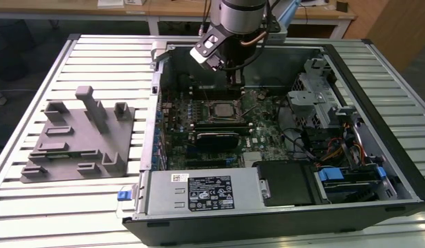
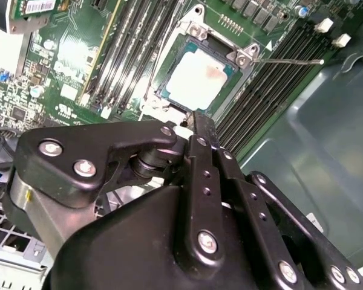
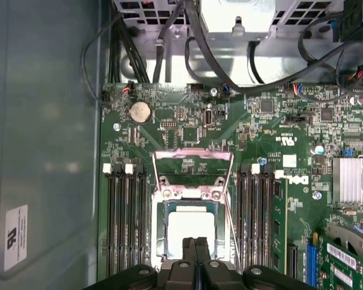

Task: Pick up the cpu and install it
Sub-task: 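Close the cpu cover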

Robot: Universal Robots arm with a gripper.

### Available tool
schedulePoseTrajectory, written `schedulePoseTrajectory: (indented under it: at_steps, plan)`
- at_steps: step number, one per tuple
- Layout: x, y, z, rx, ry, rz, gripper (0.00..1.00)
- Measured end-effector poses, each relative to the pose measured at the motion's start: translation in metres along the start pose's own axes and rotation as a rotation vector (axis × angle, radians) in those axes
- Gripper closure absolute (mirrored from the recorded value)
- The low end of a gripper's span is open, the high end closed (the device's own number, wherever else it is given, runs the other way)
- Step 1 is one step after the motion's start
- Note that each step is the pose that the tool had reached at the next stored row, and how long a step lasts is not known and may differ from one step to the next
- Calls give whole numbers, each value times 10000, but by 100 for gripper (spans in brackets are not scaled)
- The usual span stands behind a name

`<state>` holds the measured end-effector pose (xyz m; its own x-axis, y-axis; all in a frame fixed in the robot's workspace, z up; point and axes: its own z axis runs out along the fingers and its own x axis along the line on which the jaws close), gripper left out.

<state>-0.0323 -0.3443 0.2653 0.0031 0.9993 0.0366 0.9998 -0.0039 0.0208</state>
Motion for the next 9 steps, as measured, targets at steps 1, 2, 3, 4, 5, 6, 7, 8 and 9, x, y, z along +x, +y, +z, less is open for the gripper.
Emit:
schedulePoseTrajectory:
  at_steps: [1, 2, 3, 4, 5, 6, 7, 8, 9]
  plan:
    - [0, 9, 0, 1, 0, 1, 89]
    - [0, 18, 0, 0, 0, 0, 89]
    - [0, 28, 0, 0, 0, 0, 89]
    - [0, 36, 1, 1, 0, 0, 89]
    - [0, 45, 1, 0, -1, 0, 89]
    - [0, 55, 1, 0, 0, 0, 89]
    - [0, 63, 1, 0, 0, 0, 89]
    - [0, 72, 1, 1, -1, 0, 89]
    - [0, 81, 2, 0, 0, 0, 89]
